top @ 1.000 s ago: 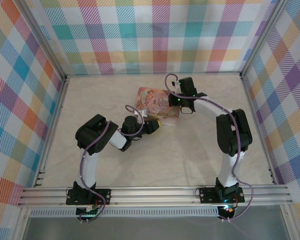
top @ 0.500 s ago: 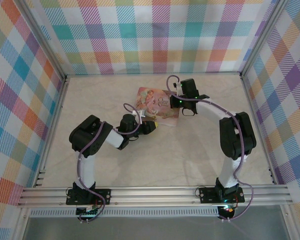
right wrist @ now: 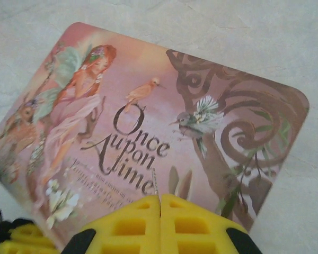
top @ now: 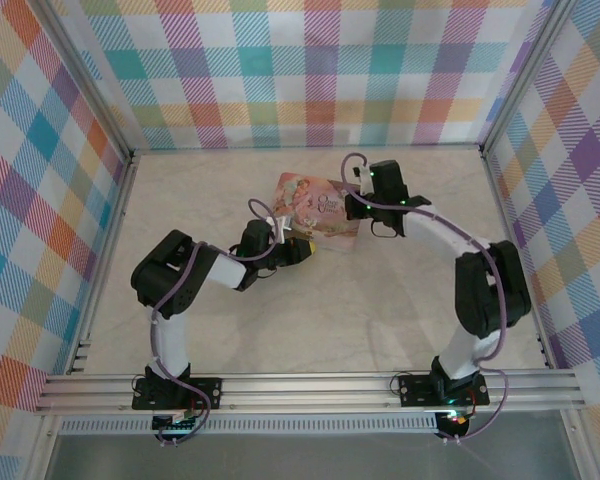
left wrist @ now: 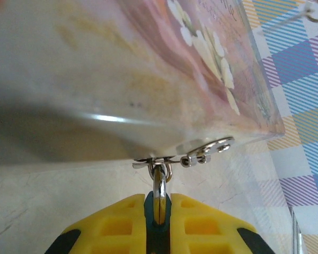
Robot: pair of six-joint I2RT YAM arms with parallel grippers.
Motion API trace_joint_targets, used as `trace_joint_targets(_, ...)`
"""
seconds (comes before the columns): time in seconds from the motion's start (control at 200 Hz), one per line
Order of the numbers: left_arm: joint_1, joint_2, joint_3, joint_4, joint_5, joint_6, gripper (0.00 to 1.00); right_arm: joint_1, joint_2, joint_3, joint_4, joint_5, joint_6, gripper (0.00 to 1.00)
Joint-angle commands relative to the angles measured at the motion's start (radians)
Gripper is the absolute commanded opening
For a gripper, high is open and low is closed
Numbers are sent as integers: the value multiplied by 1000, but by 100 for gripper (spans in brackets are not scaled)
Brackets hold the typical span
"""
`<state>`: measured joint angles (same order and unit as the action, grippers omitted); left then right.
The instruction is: Unlock the padlock with the key
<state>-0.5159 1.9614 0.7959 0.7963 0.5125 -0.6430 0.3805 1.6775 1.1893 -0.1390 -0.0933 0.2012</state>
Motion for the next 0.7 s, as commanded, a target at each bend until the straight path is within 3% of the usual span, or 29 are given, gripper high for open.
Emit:
trace_joint_targets(0.0, 6, -27, -8, -227, 17, -44, 10, -7, -100, -66, 39, -44, 18, 0)
trace_joint_targets(0.2, -26, -83, 11, -315, -9, -69, 10, -29, -275, -218, 77, -132, 58, 0)
trace_joint_targets(0.695, -160, -53, 125, -269, -68, -299, 10, -78, -665, -587, 220, -351, 298, 0)
